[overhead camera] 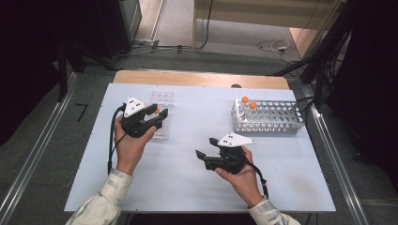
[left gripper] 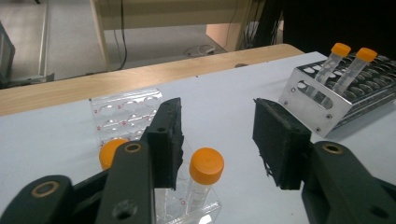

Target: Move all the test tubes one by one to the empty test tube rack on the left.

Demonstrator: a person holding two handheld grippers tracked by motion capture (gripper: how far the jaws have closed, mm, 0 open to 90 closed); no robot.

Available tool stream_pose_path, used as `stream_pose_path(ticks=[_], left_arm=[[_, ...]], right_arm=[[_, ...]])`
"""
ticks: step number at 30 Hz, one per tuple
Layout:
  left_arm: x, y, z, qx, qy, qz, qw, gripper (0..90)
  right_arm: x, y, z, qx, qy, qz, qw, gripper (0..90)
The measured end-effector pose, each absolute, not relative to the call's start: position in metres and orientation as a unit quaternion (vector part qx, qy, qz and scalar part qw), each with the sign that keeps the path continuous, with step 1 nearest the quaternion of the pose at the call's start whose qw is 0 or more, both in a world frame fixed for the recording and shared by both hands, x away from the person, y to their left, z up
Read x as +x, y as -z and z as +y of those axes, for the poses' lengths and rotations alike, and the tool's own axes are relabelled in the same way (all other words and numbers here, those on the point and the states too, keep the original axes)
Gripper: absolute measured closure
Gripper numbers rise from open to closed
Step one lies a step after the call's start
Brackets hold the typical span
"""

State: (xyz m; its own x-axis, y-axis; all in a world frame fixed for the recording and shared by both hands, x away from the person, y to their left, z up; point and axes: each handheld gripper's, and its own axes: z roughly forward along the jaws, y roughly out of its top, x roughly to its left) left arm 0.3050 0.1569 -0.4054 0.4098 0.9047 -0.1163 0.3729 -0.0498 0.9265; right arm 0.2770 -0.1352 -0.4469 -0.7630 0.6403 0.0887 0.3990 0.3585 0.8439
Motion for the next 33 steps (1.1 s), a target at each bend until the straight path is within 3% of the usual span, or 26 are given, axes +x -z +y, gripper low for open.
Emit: stream_pose_path(ticks=[6, 13, 18, 33], left_arm=[[0.294, 0.404, 0.157, 0.673, -0.264, 0.478, 0.5, 40.3], [0.277, 0.415, 0.154, 0.67, -0.264, 0.485, 0.497, 28.9], [0.265, 0.429, 0.154, 0.665, -0.25, 0.489, 0.506, 27.0], [0.252, 0.45, 0.154, 0.676, -0.233, 0.491, 0.497, 26.2]], right_arm=[[0.279, 0.445, -0.14, 0.326, -0.468, 0.809, 0.137, 30.6], [0.287, 0.444, -0.155, 0.344, -0.454, 0.801, 0.184, 30.6], [0.295, 0.442, -0.17, 0.363, -0.445, 0.79, 0.216, 30.6], [0.322, 0.437, -0.215, 0.436, -0.435, 0.746, 0.254, 31.1]])
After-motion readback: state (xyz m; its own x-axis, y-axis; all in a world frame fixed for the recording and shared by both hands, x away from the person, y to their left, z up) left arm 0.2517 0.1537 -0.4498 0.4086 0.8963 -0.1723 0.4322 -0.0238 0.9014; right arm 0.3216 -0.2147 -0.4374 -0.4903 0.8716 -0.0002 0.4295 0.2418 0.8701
